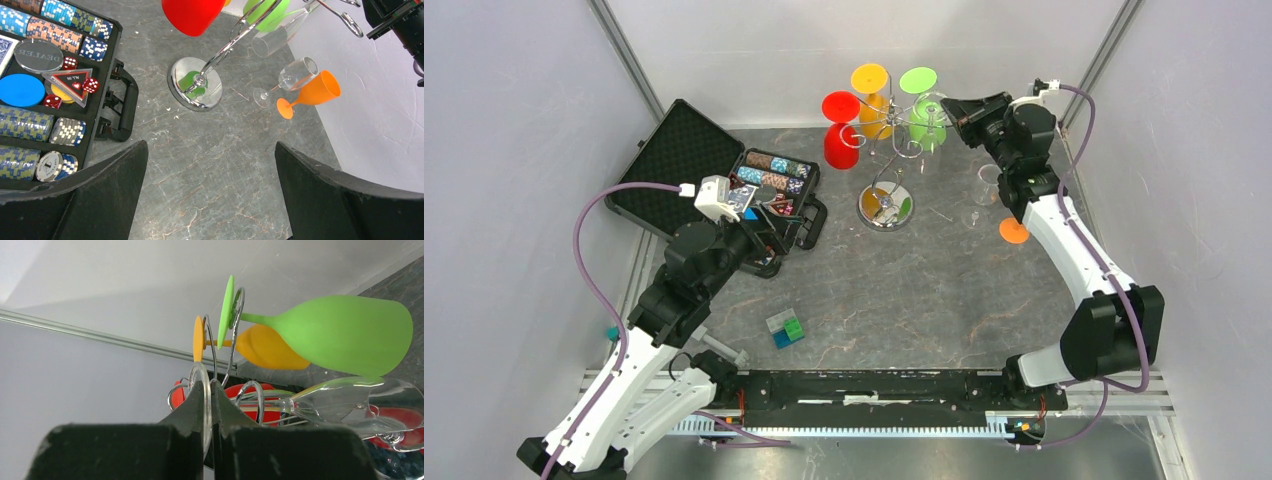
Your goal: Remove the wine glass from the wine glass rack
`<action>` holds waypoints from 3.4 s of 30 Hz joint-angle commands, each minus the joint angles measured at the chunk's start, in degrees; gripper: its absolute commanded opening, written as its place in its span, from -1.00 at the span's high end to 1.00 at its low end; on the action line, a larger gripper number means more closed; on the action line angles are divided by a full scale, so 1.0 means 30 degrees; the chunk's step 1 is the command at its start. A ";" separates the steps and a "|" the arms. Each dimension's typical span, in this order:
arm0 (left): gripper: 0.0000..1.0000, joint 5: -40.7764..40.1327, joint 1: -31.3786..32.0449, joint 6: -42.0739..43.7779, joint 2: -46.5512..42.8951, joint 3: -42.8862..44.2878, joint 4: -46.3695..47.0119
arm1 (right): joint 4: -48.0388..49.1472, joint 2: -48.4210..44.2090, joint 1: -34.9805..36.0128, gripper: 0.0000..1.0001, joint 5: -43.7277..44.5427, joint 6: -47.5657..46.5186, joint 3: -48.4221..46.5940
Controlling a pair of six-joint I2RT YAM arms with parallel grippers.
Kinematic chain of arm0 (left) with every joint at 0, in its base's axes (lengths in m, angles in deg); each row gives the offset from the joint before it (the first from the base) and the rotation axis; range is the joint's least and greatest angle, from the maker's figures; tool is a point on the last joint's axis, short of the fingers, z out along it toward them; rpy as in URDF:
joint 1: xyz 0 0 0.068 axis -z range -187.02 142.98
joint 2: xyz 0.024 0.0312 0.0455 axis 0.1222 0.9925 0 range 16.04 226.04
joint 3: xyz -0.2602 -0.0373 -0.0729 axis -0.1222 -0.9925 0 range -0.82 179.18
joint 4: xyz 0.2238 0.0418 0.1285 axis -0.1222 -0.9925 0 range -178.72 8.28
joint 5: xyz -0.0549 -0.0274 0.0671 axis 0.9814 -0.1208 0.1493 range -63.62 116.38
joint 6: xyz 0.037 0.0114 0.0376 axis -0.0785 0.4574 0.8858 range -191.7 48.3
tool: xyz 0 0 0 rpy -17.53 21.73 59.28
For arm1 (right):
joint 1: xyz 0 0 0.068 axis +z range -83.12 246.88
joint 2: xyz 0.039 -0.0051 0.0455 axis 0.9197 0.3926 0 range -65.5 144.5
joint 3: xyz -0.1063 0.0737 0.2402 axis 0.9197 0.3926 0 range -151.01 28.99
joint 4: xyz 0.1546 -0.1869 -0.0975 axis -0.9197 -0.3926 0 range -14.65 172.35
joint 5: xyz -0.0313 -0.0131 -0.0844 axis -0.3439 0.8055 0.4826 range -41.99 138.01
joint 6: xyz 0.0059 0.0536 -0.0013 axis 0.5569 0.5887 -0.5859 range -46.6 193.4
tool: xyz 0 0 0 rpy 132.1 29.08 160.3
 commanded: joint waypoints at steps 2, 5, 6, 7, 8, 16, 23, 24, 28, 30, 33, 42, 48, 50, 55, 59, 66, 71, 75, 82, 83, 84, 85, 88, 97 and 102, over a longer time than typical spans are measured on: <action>-1.00 -0.0117 -0.0081 0.0747 0.0045 -0.0019 0.0656 | 0.0747 0.0321 0.0094 1.00 0.0211 -0.0119 -0.1923; -1.00 -0.0124 -0.0080 0.0746 0.0072 0.0014 0.0660 | 0.0322 0.0611 0.0099 1.00 0.0776 -0.0519 -0.2596; -1.00 -0.0117 -0.0085 0.0737 0.0075 0.0009 0.0656 | 0.0088 0.0713 0.0095 1.00 0.1003 -0.0676 -0.2831; -1.00 -0.0122 -0.0094 0.0742 0.0097 0.0024 0.0656 | -0.0148 0.0806 0.0083 1.00 0.1298 -0.0817 -0.3011; -1.00 -0.0113 -0.0094 0.0759 0.0103 0.0038 0.0656 | -0.0320 0.0837 0.0096 1.00 0.1600 -0.0955 -0.3145; -1.00 -0.0158 -0.0095 0.0793 -0.0003 0.0009 0.0597 | -0.0579 0.0412 0.0093 1.00 0.3898 -0.1131 -0.2422; -1.00 -0.0239 -0.0089 0.0860 -0.0085 -0.0048 0.0509 | 0.0325 -0.1606 -0.0201 1.00 0.4826 -0.0548 0.0135; -1.00 -0.0196 -0.0091 0.0849 -0.0067 -0.0050 0.0509 | 0.0397 -0.1908 -0.0269 1.00 0.4859 -0.0417 0.0394; -1.00 -0.0101 -0.0074 0.0823 -0.0047 -0.0050 0.0539 | 0.0752 -0.3013 -0.0426 1.00 0.5055 0.0064 0.1611; -1.00 -0.0066 -0.0095 0.0815 -0.0045 -0.0050 0.0538 | 0.0809 -0.3571 -0.0454 1.00 0.5164 0.0170 0.2000; -1.00 -0.0002 -0.0096 0.0823 -0.0076 -0.0050 0.0539 | 0.0948 -0.4201 -0.0483 1.00 0.5140 0.0365 0.2475; -1.00 0.1003 -0.0093 0.0889 -0.0201 -0.0027 0.0537 | 0.0247 -0.6135 -0.0513 0.99 0.4411 0.0430 0.3595; -1.00 0.6864 -0.0085 0.1911 0.0065 -0.0321 0.2944 | -0.1178 -0.8842 -0.0468 1.00 0.2387 -0.0719 0.5289; -1.00 0.8660 -0.0094 0.1936 0.0490 -0.0402 0.4251 | -0.1551 -0.9900 -0.0475 1.00 0.1379 -0.0812 0.5806; -0.99 1.2828 0.0267 0.1704 0.2138 0.0065 0.7245 | -0.2089 -1.2206 -0.0459 1.00 -0.1005 -0.0272 0.7381; -0.94 1.3737 0.2418 0.2561 0.3748 0.0263 0.9913 | -0.2211 -1.3995 -0.0456 1.00 -0.2426 0.0718 0.9162; -0.90 1.2669 0.7307 0.8705 0.8207 0.1473 1.2611 | 0.0197 -1.6328 -0.0455 1.00 -0.4675 0.3234 1.2015; -0.84 1.2145 0.7873 1.3755 1.0828 0.0897 1.5892 | 0.1648 -1.6544 -0.0454 1.00 -0.6220 0.4021 1.2609; -0.80 1.2010 0.7873 1.3925 1.2689 0.2176 1.6677 | 0.2425 -1.6622 -0.0459 1.00 -0.7094 0.4477 1.2915; -0.68 0.9982 0.7873 1.2860 1.4329 0.2441 1.9555 | 0.4139 -1.6489 -0.0438 1.00 -0.8313 0.5609 1.3897; -0.66 0.9841 0.7873 1.2913 1.4331 0.2441 1.9590 | 0.4147 -1.6462 -0.0461 1.00 -0.8401 0.5641 1.3994; -0.66 0.9798 0.7873 1.3013 1.4243 0.2466 1.9413 | 0.4204 -1.6474 -0.0454 1.00 -0.8436 0.5651 1.4063; -0.66 0.9734 0.7867 1.3088 1.4097 0.2444 1.9119 | 0.4249 -1.6435 -0.0454 1.00 -0.8468 0.5644 1.4092; -0.66 0.9676 0.7884 1.3449 1.3708 0.2129 1.8935 | 0.4286 -1.6386 -0.0454 1.00 -0.8444 0.5622 1.4156; -0.18 1.1204 0.7870 1.3672 1.4688 0.2620 1.9149 | 0.4176 -1.6236 -0.0469 1.00 -0.8528 0.5615 1.3984; 0.10 1.1929 0.7843 1.3093 1.5028 0.2586 1.9841 | 0.3905 -1.6176 -0.0455 1.00 -0.8470 0.5408 1.3951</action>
